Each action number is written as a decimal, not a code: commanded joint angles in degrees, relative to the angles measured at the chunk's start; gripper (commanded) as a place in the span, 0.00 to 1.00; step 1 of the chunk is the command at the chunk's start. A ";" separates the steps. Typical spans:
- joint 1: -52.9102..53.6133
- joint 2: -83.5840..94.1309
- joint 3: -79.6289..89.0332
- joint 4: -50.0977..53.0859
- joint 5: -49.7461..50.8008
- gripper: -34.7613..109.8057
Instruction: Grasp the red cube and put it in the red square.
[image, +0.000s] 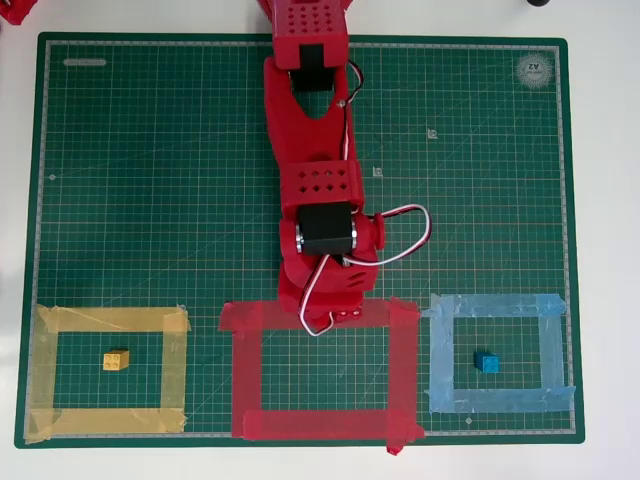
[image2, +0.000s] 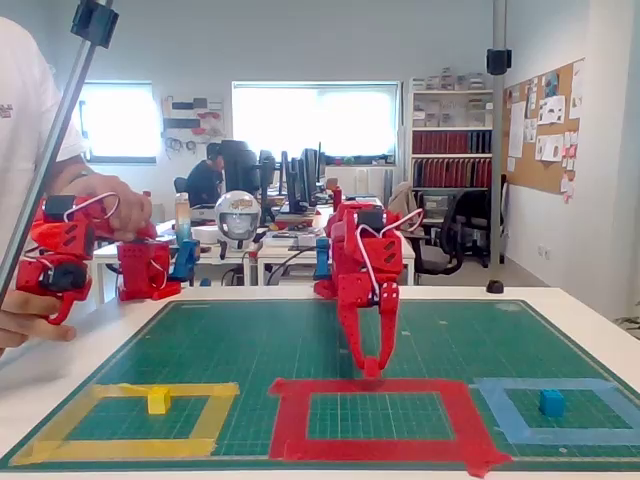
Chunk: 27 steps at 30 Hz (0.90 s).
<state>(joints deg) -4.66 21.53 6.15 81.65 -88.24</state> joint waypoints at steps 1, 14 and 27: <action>1.41 1.41 -4.75 -0.26 -0.97 0.24; 3.52 -2.64 -7.29 -4.39 -0.88 0.24; 3.52 -5.19 -9.14 -9.93 -1.14 0.24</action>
<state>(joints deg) -1.49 14.85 1.67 72.60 -88.51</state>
